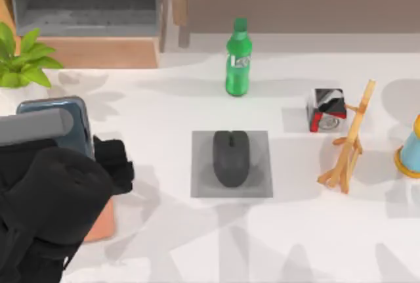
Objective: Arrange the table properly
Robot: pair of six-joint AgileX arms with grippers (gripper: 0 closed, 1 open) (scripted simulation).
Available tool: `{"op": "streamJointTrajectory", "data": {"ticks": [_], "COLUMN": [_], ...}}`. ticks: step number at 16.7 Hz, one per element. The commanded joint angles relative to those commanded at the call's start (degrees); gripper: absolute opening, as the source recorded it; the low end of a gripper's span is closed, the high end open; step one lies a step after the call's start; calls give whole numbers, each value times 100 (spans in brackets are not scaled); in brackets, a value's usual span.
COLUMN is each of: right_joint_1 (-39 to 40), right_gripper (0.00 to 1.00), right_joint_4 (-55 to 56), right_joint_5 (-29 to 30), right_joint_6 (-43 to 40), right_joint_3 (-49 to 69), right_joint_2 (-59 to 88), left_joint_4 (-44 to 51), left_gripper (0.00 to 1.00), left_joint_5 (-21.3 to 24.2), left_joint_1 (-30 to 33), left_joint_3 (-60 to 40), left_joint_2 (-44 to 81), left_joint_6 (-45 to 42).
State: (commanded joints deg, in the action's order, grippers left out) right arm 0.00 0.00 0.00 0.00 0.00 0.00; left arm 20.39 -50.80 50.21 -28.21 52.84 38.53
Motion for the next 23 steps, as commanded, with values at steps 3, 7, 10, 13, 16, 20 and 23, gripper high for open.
{"op": "streamJointTrajectory", "data": {"ticks": [3,7,10,13,16,20,23], "right_joint_1": [0,0,0,0,0,0,0], "right_gripper": [100,100,100,100,100,100,100], "right_joint_4": [0,0,0,0,0,0,0], "right_joint_5": [0,0,0,0,0,0,0], "right_joint_6": [0,0,0,0,0,0,0], "right_joint_3": [0,0,0,0,0,0,0], "right_joint_2": [0,0,0,0,0,0,0], "left_joint_4": [638,1047,1035,839,189,-704,-1137], "left_gripper": [100,100,100,100,100,100,100], "left_joint_5": [-190,-407,-394,-217,429,1728,2739], "left_joint_1": [310,647,621,433,7,-784,-1912], "left_joint_3": [-5,2,-2,52,303,901,1439], "left_joint_2": [-129,-315,-287,-484,-1215,-2452,-3249], "left_joint_6": [473,849,839,653,4,-1244,-2090]}}
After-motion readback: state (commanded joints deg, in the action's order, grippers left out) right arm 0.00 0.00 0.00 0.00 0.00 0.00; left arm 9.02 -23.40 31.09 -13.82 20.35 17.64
